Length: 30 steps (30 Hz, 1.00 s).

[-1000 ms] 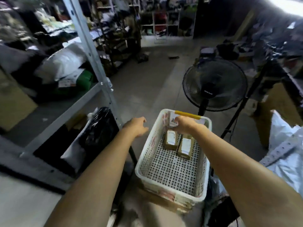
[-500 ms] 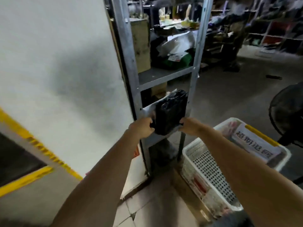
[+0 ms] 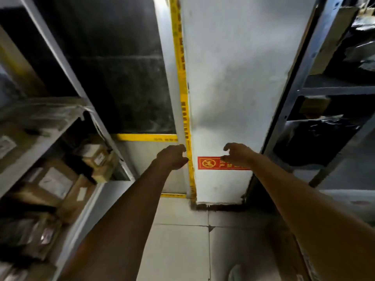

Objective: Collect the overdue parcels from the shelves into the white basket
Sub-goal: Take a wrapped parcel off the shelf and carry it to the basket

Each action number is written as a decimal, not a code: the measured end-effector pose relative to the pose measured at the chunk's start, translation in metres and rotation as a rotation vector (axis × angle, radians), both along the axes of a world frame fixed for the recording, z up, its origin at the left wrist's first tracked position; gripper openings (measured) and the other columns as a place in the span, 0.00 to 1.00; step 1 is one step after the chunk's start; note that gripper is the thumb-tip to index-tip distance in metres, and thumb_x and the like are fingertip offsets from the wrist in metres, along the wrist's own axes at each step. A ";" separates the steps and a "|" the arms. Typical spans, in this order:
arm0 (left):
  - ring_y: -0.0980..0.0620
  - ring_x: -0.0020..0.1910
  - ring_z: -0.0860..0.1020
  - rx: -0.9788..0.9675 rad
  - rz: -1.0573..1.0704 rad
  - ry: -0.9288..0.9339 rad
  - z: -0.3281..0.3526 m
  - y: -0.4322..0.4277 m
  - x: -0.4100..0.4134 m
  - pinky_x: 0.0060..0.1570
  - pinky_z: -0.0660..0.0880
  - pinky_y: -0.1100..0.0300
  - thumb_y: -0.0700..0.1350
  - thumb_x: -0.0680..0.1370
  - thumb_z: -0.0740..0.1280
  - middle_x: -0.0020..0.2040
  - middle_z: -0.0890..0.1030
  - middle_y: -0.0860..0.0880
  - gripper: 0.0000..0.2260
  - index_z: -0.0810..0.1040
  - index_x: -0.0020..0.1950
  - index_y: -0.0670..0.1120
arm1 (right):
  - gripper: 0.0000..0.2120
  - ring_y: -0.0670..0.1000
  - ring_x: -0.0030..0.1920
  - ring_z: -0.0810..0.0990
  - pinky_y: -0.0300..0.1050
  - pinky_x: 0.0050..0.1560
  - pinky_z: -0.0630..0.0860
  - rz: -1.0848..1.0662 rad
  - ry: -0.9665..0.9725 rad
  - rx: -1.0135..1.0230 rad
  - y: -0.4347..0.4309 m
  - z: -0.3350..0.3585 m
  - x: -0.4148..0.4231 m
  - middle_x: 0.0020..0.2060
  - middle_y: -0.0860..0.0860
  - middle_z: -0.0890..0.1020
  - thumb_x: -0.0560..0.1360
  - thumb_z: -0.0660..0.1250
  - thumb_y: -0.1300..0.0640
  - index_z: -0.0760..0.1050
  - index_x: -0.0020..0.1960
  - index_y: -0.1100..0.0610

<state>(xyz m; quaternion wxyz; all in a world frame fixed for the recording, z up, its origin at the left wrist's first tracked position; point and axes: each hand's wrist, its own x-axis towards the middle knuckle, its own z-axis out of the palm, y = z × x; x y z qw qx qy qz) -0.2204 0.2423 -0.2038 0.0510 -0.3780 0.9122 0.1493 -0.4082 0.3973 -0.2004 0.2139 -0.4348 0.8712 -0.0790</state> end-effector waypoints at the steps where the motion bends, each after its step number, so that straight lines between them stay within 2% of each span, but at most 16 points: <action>1: 0.45 0.65 0.75 0.010 0.040 0.011 0.002 -0.005 0.014 0.61 0.73 0.52 0.55 0.79 0.66 0.67 0.76 0.46 0.22 0.71 0.72 0.52 | 0.25 0.56 0.64 0.75 0.44 0.57 0.70 0.021 0.010 -0.023 -0.011 0.000 0.008 0.64 0.54 0.77 0.78 0.67 0.45 0.69 0.70 0.55; 2: 0.44 0.65 0.75 0.008 0.046 0.012 0.000 -0.006 0.014 0.61 0.73 0.52 0.55 0.79 0.66 0.67 0.77 0.45 0.22 0.71 0.71 0.52 | 0.25 0.56 0.64 0.76 0.44 0.57 0.70 0.016 0.008 -0.015 -0.009 0.003 0.009 0.64 0.54 0.78 0.78 0.66 0.44 0.69 0.70 0.55; 4: 0.43 0.64 0.76 -0.019 0.250 -0.002 0.011 -0.025 0.102 0.61 0.74 0.51 0.55 0.77 0.68 0.66 0.77 0.44 0.22 0.72 0.70 0.51 | 0.26 0.56 0.64 0.75 0.44 0.57 0.70 0.194 -0.011 -0.056 -0.065 0.012 0.072 0.64 0.55 0.78 0.78 0.65 0.43 0.69 0.71 0.55; 8: 0.41 0.66 0.74 0.052 0.322 -0.001 -0.004 -0.030 0.135 0.64 0.73 0.49 0.52 0.77 0.68 0.70 0.74 0.43 0.23 0.71 0.71 0.49 | 0.27 0.57 0.65 0.75 0.48 0.62 0.72 0.282 -0.028 -0.041 -0.081 0.003 0.097 0.66 0.55 0.76 0.78 0.65 0.43 0.68 0.72 0.55; 11: 0.43 0.65 0.75 0.024 0.484 0.029 0.012 -0.035 0.174 0.65 0.72 0.51 0.51 0.79 0.66 0.68 0.76 0.45 0.21 0.73 0.71 0.47 | 0.28 0.56 0.66 0.74 0.47 0.63 0.71 0.438 -0.023 -0.054 -0.126 0.009 0.126 0.67 0.54 0.76 0.77 0.65 0.41 0.67 0.73 0.53; 15: 0.48 0.58 0.77 -0.038 0.621 -0.052 0.020 -0.042 0.215 0.55 0.72 0.57 0.54 0.81 0.63 0.60 0.77 0.49 0.19 0.71 0.71 0.50 | 0.27 0.55 0.66 0.74 0.46 0.63 0.71 0.622 -0.021 -0.090 -0.181 0.013 0.154 0.69 0.54 0.74 0.77 0.66 0.43 0.68 0.73 0.53; 17: 0.49 0.55 0.78 -0.055 0.696 -0.079 0.030 -0.045 0.228 0.53 0.74 0.58 0.56 0.81 0.62 0.58 0.77 0.49 0.19 0.71 0.71 0.52 | 0.25 0.56 0.64 0.76 0.47 0.61 0.73 0.697 -0.010 -0.111 -0.204 0.021 0.163 0.66 0.55 0.77 0.78 0.66 0.45 0.70 0.70 0.54; 20: 0.45 0.61 0.77 -0.104 0.817 -0.066 0.053 -0.048 0.235 0.57 0.75 0.54 0.55 0.82 0.62 0.65 0.76 0.45 0.20 0.69 0.73 0.52 | 0.17 0.56 0.57 0.80 0.48 0.54 0.76 0.827 -0.019 -0.154 -0.236 0.039 0.172 0.58 0.55 0.81 0.77 0.68 0.47 0.76 0.63 0.54; 22: 0.45 0.62 0.77 -0.111 0.882 -0.051 0.061 -0.048 0.238 0.58 0.77 0.54 0.54 0.81 0.63 0.68 0.74 0.45 0.21 0.68 0.74 0.54 | 0.16 0.56 0.54 0.80 0.49 0.52 0.77 0.888 -0.034 -0.177 -0.254 0.051 0.177 0.54 0.54 0.82 0.76 0.69 0.47 0.76 0.59 0.54; 25: 0.45 0.60 0.77 -0.136 0.961 -0.023 0.068 -0.048 0.235 0.58 0.78 0.53 0.53 0.81 0.64 0.67 0.75 0.45 0.21 0.69 0.73 0.53 | 0.12 0.53 0.50 0.81 0.49 0.50 0.78 0.945 -0.114 -0.188 -0.274 0.065 0.179 0.49 0.52 0.80 0.76 0.69 0.50 0.76 0.57 0.53; 27: 0.45 0.62 0.77 -0.143 0.993 -0.004 0.070 -0.053 0.233 0.59 0.77 0.53 0.53 0.81 0.65 0.68 0.76 0.45 0.21 0.70 0.73 0.52 | 0.12 0.52 0.49 0.80 0.48 0.49 0.78 0.942 -0.148 -0.207 -0.288 0.070 0.178 0.48 0.50 0.80 0.76 0.69 0.52 0.76 0.58 0.53; 30: 0.46 0.62 0.77 -0.163 1.026 0.019 0.072 -0.067 0.226 0.56 0.76 0.56 0.54 0.80 0.65 0.67 0.76 0.45 0.21 0.70 0.73 0.52 | 0.16 0.52 0.52 0.79 0.48 0.52 0.77 0.931 -0.181 -0.233 -0.318 0.069 0.173 0.52 0.51 0.80 0.76 0.70 0.50 0.75 0.62 0.53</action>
